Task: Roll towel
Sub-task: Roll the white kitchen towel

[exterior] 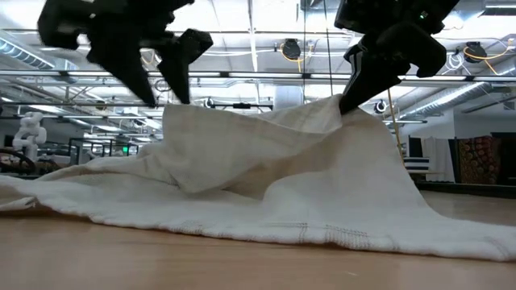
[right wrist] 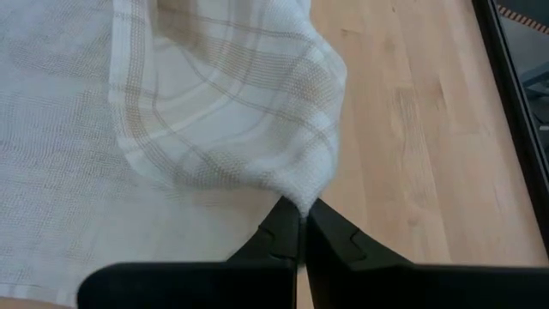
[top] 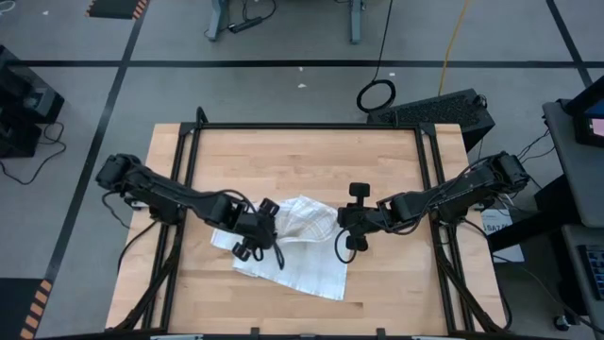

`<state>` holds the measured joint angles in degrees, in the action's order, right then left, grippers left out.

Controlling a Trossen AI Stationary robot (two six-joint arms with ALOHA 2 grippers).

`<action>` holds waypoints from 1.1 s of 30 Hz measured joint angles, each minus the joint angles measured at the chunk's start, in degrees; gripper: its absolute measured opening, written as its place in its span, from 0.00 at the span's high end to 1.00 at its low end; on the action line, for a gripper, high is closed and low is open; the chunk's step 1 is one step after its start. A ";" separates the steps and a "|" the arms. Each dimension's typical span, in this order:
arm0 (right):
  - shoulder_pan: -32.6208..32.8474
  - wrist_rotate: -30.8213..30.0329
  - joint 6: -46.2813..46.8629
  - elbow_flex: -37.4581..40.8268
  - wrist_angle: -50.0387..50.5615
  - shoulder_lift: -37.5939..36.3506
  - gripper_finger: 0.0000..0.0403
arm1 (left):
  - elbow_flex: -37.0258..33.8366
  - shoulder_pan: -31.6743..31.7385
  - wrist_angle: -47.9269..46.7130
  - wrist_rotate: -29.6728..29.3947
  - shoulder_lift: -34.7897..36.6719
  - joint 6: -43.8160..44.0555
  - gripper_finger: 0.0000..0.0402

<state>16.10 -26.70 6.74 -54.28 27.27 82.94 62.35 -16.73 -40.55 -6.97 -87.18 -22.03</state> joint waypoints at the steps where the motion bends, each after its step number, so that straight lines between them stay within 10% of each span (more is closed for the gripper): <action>1: 0.00 0.00 0.02 0.00 0.00 0.00 1.00 | 0.00 0.00 -0.78 0.07 -0.47 -0.62 0.45; 9: 0.02 0.00 0.32 0.00 -0.04 0.00 1.00 | -0.04 1.06 -2.34 -0.94 -5.36 -2.48 0.52; 16: 0.11 -0.08 3.34 0.00 0.39 0.00 1.00 | -0.07 1.35 -2.20 -5.59 -6.38 1.01 0.96; 24: 0.13 -5.82 10.71 1.37 0.14 0.04 0.96 | -0.09 1.12 -1.23 -14.56 -2.67 6.83 0.99; 33: 1.92 -6.42 17.14 1.68 4.03 -0.56 0.67 | -0.09 2.12 7.19 -27.35 2.74 8.34 0.99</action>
<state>18.02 -33.12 23.88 -52.60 31.29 82.38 62.26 -14.62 -33.36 -34.32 -84.44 -13.69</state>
